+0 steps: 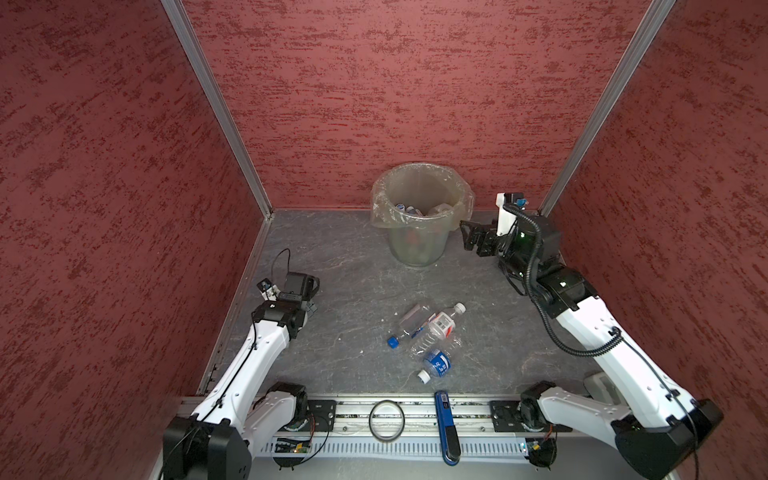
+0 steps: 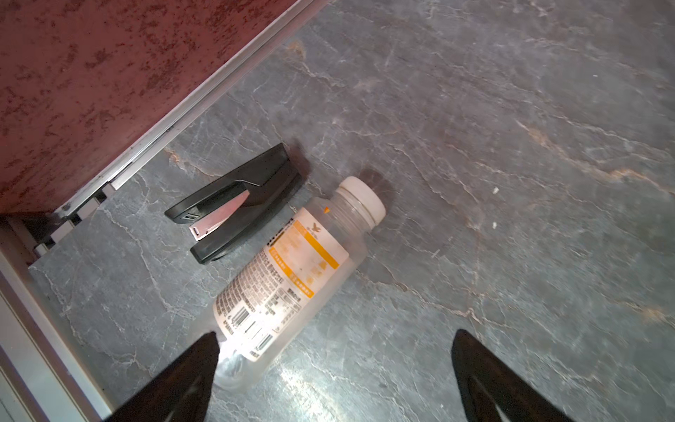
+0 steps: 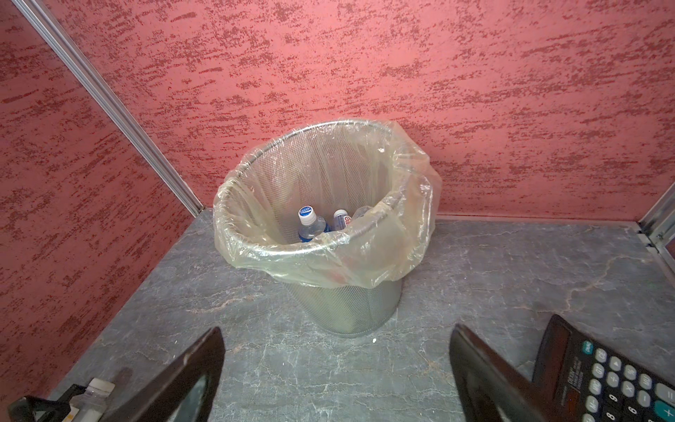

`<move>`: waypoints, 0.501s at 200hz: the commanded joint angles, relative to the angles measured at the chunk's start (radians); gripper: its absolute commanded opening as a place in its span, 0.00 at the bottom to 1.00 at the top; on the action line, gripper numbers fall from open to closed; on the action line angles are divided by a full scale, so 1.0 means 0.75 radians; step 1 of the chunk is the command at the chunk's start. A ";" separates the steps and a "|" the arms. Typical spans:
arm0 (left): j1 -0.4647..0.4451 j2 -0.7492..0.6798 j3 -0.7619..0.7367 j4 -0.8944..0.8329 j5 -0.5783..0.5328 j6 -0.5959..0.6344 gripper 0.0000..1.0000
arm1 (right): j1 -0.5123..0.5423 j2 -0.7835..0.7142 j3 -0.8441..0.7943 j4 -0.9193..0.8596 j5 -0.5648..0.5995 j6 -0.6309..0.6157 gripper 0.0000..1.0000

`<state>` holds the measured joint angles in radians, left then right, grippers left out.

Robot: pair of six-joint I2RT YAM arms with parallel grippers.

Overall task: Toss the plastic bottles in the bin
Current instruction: 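Draw the right gripper back while the left gripper reaches the orange-label bottle, then close the left gripper on the orange-label bottle beside the stapler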

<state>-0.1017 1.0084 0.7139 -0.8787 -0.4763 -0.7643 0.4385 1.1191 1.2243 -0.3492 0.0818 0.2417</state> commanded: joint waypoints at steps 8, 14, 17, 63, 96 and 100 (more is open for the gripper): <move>0.072 0.006 -0.027 0.104 -0.005 0.053 1.00 | 0.004 -0.054 -0.013 0.005 -0.001 -0.017 0.96; 0.084 0.018 -0.026 0.115 0.011 0.068 1.00 | 0.004 -0.062 -0.018 0.008 0.001 -0.016 0.96; 0.090 0.026 -0.025 0.119 0.022 0.074 1.00 | 0.004 -0.066 -0.021 0.010 0.004 -0.017 0.96; 0.139 0.129 -0.005 0.131 0.220 0.137 1.00 | 0.001 -0.091 -0.034 0.027 0.028 -0.020 0.96; 0.253 0.109 -0.055 0.150 0.350 0.144 1.00 | 0.001 -0.107 -0.041 0.032 0.035 -0.024 0.96; 0.262 0.105 -0.064 0.159 0.368 0.146 1.00 | 0.002 -0.109 -0.041 0.031 0.037 -0.023 0.97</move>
<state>0.0486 1.1053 0.6987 -0.7906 -0.2951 -0.6754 0.4385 1.0607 1.2057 -0.3458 0.0929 0.2314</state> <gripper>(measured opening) 0.996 0.965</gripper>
